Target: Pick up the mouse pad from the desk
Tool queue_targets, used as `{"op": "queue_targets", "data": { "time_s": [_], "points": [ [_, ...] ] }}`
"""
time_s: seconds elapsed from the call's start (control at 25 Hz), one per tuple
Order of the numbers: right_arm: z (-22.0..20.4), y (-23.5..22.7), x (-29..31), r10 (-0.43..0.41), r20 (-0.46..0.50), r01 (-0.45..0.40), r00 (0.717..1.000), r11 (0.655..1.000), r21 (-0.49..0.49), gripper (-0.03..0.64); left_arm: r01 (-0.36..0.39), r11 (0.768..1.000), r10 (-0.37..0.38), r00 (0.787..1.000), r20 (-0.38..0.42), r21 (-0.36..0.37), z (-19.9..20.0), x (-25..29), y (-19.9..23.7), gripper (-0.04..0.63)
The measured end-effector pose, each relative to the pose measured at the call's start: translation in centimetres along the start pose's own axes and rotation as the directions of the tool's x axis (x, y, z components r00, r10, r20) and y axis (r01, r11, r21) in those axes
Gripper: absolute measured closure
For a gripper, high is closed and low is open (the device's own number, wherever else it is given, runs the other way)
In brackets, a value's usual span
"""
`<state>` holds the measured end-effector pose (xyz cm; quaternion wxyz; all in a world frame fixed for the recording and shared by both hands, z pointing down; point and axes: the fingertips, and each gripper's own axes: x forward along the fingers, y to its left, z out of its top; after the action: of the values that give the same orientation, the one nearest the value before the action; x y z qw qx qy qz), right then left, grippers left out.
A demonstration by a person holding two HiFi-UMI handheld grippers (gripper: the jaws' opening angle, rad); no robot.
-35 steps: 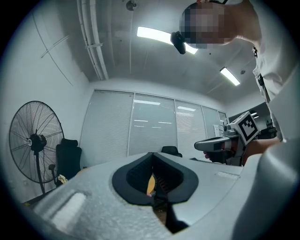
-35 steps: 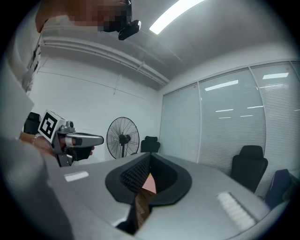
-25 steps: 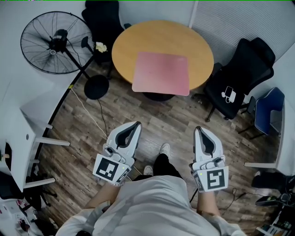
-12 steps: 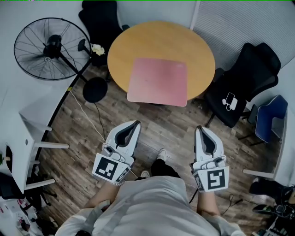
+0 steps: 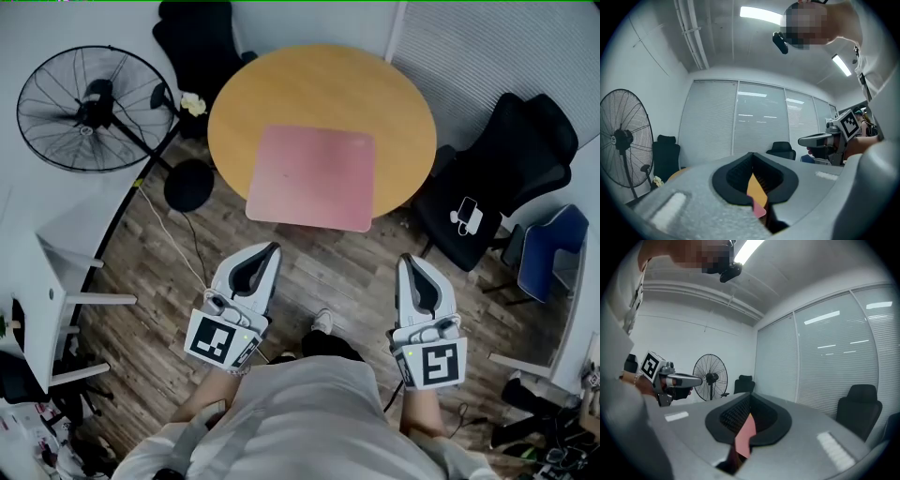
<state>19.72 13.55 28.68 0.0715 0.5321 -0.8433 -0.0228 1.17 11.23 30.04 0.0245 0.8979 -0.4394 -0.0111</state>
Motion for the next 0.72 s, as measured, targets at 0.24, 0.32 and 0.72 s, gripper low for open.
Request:
{"op": "queue_targets", "data": {
  "time_s": [0.24, 0.32, 0.72],
  "points": [
    [-0.3, -1.8, 1.1, 0.019, 0.004, -0.019, 1.0, 1.0, -0.005, 0.612, -0.021, 1.0, 0.021, 1.0, 0.005, 0.005, -0.1, 1.8, 0.0, 0.591],
    [-0.5, -2.1, 1.6, 0.023, 0.001, -0.023, 1.0, 1.0, -0.003, 0.612, -0.024, 1.0, 0.024, 1.0, 0.0, 0.004, -0.3, 2.1, 0.2, 0.591],
    [-1.2, -2.4, 5.0, 0.035, -0.009, -0.035, 0.999, 0.999, -0.002, 0.612, -0.032, 0.999, 0.032, 0.999, -0.013, -0.004, -1.5, 4.1, 3.0, 0.591]
  ]
}}
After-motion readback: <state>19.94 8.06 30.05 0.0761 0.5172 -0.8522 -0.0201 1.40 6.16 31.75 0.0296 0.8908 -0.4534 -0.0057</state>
